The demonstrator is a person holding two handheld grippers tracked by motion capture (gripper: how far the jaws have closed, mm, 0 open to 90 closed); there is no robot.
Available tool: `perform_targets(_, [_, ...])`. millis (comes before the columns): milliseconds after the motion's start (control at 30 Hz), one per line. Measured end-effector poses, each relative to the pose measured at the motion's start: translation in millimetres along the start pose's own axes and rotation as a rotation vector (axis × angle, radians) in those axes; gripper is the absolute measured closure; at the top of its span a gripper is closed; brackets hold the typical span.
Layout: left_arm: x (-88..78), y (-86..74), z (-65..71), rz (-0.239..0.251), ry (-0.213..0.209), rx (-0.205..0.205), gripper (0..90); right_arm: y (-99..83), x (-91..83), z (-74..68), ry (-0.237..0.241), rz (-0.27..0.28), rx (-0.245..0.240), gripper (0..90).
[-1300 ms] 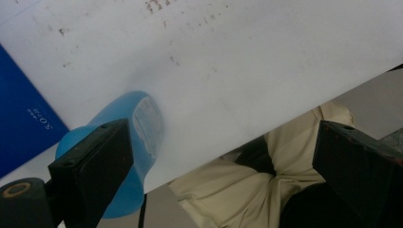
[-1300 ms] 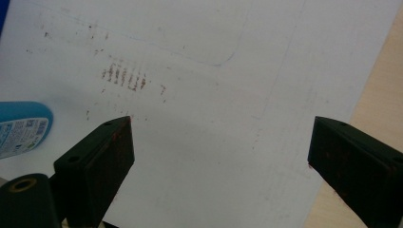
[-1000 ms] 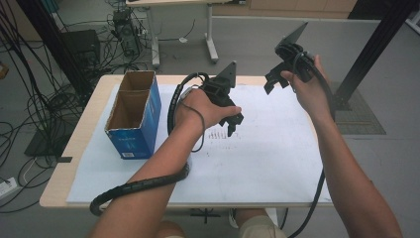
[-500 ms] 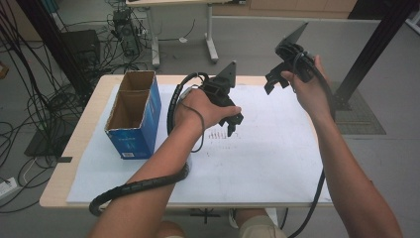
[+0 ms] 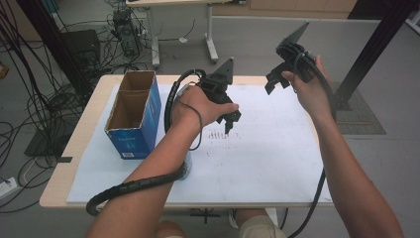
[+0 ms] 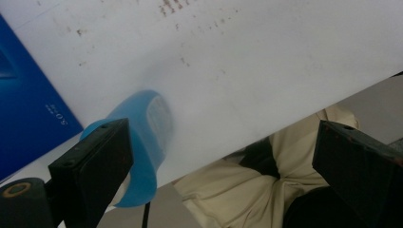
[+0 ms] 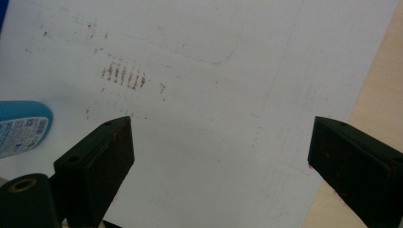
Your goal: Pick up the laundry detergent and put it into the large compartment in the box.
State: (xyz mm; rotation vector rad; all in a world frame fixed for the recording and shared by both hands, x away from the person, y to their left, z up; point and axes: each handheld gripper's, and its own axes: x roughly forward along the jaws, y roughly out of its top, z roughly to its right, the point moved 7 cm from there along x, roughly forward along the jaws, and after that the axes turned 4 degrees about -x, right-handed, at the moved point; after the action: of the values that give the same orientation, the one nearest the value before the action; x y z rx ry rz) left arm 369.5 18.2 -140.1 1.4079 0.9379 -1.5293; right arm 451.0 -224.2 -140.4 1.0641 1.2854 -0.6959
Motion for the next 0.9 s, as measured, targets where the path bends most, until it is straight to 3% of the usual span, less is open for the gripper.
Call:
perform_targets(467, [-18.5,-10.7,-22.3,0.025,0.044,-0.070,6.7,-1.1,-1.0,-3.3,0.002,0.003,-0.002,8.0])
perform_targets(900, [-23.7,-20.0,-43.9,0.030,0.063,-0.137,6.4,-2.6,-4.1,-3.9,0.004,0.009,0.001,8.0])
